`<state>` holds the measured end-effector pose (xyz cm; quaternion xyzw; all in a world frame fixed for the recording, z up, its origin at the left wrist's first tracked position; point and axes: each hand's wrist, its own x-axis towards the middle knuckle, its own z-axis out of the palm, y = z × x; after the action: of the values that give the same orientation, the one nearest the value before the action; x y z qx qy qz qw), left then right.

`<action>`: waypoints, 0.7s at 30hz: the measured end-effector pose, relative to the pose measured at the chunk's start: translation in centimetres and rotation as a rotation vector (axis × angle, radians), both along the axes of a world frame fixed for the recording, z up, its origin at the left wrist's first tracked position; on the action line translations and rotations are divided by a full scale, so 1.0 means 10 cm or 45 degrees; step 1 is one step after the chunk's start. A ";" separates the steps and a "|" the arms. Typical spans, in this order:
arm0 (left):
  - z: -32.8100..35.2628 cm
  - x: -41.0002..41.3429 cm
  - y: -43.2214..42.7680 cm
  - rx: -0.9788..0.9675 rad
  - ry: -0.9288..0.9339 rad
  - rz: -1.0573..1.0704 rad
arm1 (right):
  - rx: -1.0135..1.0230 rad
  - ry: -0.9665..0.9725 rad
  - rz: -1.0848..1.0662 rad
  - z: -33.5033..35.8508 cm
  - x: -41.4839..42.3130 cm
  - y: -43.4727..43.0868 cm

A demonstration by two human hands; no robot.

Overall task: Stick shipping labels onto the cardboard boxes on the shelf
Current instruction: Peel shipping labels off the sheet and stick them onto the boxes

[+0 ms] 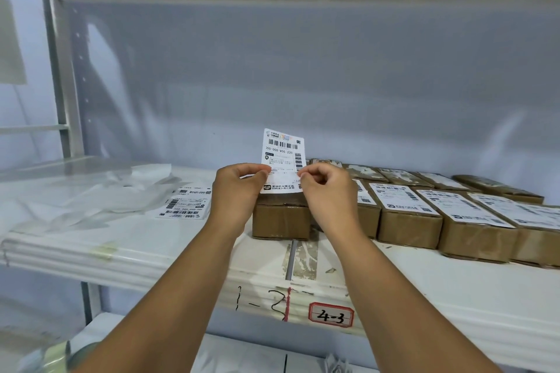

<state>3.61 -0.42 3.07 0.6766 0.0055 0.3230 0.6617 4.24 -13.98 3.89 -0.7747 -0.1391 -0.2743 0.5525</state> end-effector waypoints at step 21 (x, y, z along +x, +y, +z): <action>-0.02 -0.01 -0.04 0.470 0.027 0.315 | -0.266 0.026 -0.071 -0.05 0.05 0.03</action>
<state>3.46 -0.78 2.87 0.7838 0.0362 0.3903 0.4817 4.75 -13.66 3.38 -0.8344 -0.1397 -0.2659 0.4621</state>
